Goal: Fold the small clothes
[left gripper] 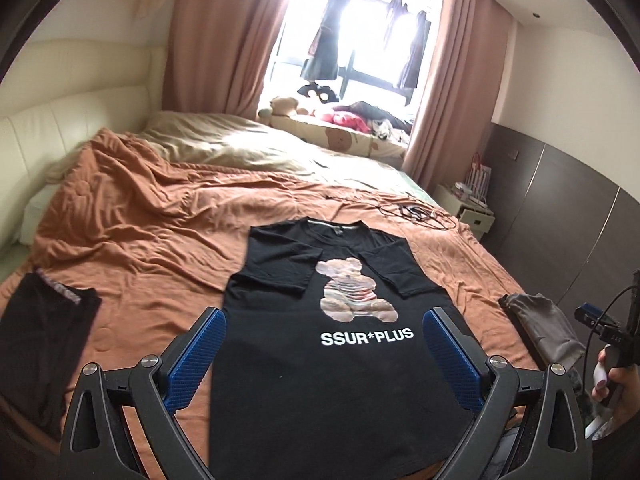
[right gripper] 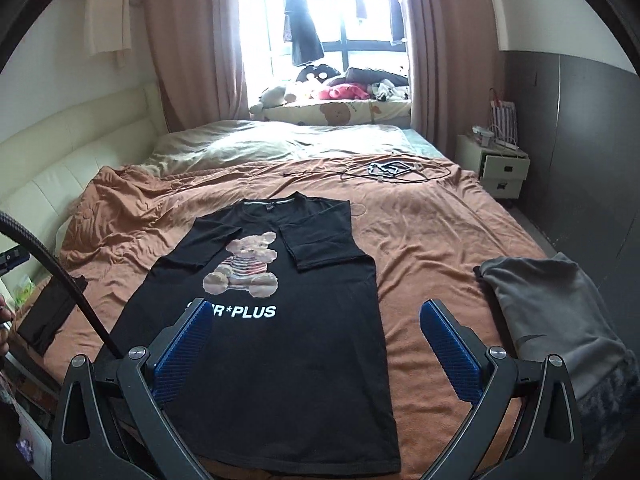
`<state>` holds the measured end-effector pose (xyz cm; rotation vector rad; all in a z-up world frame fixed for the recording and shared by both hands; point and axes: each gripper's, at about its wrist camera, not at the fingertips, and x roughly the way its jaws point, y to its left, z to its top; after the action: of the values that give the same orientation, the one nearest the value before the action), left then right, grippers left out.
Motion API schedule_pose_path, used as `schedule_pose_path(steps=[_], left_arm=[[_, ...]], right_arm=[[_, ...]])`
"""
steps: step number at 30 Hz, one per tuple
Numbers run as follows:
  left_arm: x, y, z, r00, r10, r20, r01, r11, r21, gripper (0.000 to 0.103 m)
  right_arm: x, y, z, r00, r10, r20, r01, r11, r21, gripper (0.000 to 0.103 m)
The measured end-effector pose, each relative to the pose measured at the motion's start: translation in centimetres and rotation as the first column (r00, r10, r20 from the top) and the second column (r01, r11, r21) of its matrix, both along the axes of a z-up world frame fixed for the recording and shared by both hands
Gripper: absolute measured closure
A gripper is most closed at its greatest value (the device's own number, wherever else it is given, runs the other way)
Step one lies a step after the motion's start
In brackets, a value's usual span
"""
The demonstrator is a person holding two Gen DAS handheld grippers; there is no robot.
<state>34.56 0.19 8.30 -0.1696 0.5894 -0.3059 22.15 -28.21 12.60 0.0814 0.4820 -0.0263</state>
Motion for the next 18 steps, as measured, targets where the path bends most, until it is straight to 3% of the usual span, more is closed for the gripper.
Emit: schedule_pose_path(steps=[4,7,10,16,18], left_arm=[[-3.6,1.3,0.6,0.999,0.024,0.038,-0.025,1.000,0.013,0.002],[-6.6,2.1,0.9,0.997,0.028,0.066,-0.030,0.999,0.027,0.001],[-9.7,3.0,0.8,0.995,0.041,0.093,-0.044,0.998,0.036,0.001],[-13.8,4.8,-0.4,0.993,0.066,0.102,-0.070,0.997,0.032,0.001],[-15.2,5.4,-1.0,0.993,0.069,0.091,-0.071,0.997,0.022,0.001]], right_arm=[[-3.8,-0.2,0.2,0.999,-0.012,0.032,0.011,1.000,0.012,0.000],[-7.6,-0.8,0.5,0.988,0.008,0.155,-0.014,0.999,0.040,0.000],[-11.1,-0.5,0.4,0.979,-0.001,0.204,0.006,1.000,-0.021,0.000],[-15.3,-0.7,-1.8,0.988,0.019,0.153,-0.015,0.999,-0.028,0.000],[-16.2,-1.2,-2.4,0.990,0.036,0.135,-0.037,0.999,0.007,0.000]])
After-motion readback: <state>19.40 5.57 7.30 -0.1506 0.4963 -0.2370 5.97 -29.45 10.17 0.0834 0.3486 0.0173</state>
